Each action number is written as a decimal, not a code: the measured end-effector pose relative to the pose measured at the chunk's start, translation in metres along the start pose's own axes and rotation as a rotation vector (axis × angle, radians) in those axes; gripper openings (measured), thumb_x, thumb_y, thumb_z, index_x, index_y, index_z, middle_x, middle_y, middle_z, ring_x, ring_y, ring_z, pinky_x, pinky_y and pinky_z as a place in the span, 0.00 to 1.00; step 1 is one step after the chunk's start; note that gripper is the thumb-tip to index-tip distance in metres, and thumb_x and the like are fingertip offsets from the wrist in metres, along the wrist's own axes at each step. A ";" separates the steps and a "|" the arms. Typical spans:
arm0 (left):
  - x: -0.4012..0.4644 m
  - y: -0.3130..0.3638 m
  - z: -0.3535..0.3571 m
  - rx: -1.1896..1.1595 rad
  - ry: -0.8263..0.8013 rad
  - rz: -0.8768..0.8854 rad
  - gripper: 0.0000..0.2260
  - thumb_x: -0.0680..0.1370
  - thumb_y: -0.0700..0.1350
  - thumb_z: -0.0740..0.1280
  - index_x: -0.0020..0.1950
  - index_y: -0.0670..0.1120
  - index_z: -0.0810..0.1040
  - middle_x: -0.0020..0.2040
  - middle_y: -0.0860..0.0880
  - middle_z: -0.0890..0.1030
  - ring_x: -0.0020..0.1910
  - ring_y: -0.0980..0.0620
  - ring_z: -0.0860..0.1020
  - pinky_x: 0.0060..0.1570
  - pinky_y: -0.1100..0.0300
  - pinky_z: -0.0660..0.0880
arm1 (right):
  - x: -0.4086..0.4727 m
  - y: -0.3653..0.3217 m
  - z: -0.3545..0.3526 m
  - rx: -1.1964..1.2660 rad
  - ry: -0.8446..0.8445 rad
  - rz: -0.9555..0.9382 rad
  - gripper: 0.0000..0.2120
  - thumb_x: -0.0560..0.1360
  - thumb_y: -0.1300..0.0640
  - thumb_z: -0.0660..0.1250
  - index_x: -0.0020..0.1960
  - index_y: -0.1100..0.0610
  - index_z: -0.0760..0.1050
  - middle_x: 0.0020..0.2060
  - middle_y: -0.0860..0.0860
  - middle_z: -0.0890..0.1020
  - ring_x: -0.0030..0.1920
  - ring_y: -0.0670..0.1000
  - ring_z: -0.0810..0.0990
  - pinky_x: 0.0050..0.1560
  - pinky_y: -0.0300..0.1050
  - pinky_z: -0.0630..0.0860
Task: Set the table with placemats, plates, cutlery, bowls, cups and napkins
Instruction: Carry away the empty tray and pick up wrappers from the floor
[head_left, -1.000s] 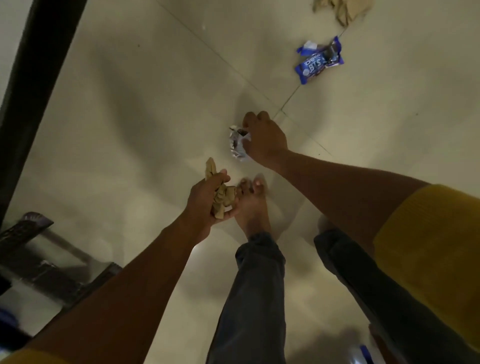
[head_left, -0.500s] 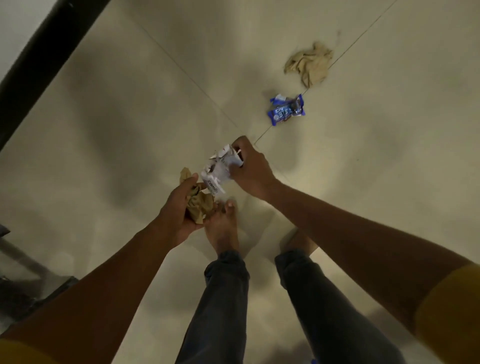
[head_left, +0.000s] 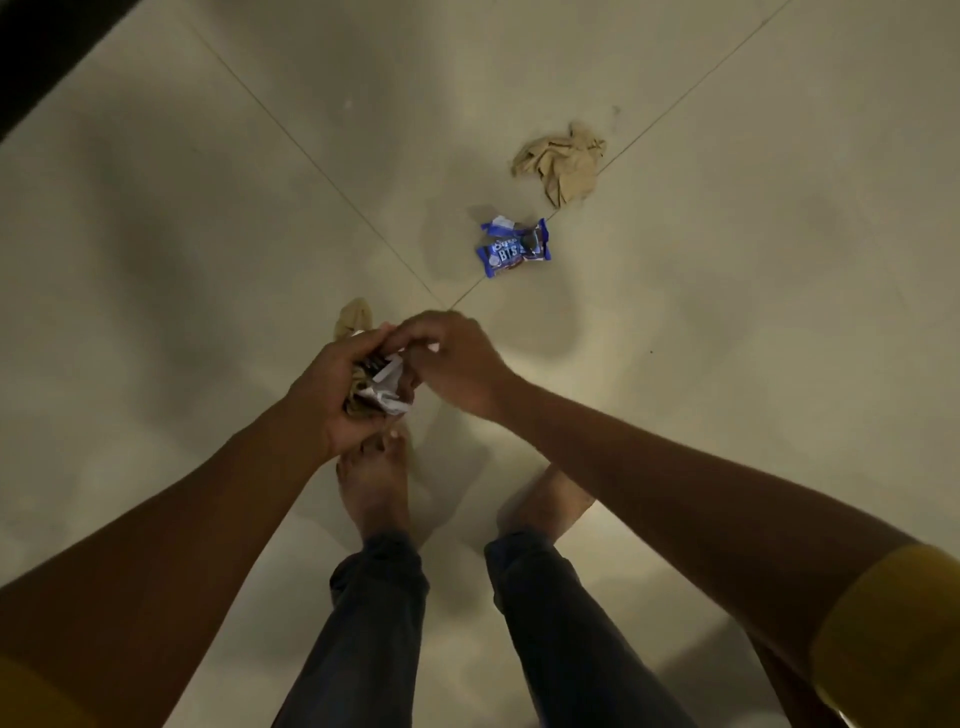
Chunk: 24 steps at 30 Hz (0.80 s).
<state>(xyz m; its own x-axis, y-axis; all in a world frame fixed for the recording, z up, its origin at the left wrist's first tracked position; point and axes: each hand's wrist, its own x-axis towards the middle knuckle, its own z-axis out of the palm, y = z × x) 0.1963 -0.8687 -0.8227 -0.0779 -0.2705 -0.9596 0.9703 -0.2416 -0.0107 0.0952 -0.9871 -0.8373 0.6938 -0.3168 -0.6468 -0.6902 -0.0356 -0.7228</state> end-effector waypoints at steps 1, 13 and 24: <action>0.004 -0.001 -0.001 0.014 0.014 0.005 0.04 0.82 0.44 0.68 0.53 0.44 0.78 0.46 0.45 0.82 0.40 0.47 0.84 0.31 0.61 0.77 | 0.010 0.012 -0.005 -0.058 0.093 -0.007 0.14 0.71 0.66 0.64 0.50 0.56 0.85 0.49 0.52 0.86 0.50 0.53 0.83 0.55 0.53 0.79; 0.034 -0.018 -0.022 0.045 0.051 0.034 0.08 0.81 0.45 0.69 0.58 0.44 0.78 0.51 0.42 0.81 0.54 0.40 0.81 0.40 0.57 0.82 | 0.110 0.097 -0.094 -1.170 0.224 -0.025 0.28 0.74 0.62 0.70 0.72 0.58 0.67 0.64 0.61 0.73 0.64 0.64 0.72 0.58 0.58 0.71; 0.029 -0.018 0.027 -0.080 0.039 0.127 0.26 0.81 0.66 0.62 0.68 0.48 0.77 0.64 0.41 0.81 0.57 0.41 0.83 0.55 0.42 0.83 | 0.046 0.029 -0.071 -0.373 0.076 -0.227 0.14 0.75 0.57 0.71 0.59 0.60 0.79 0.50 0.57 0.83 0.50 0.57 0.81 0.49 0.47 0.72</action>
<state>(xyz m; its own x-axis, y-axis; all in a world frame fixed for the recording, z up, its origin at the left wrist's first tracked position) 0.1704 -0.8973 -0.8423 0.0544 -0.2577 -0.9647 0.9871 -0.1317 0.0908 0.0926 -1.0700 -0.8706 0.8291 -0.3294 -0.4517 -0.5584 -0.4477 -0.6984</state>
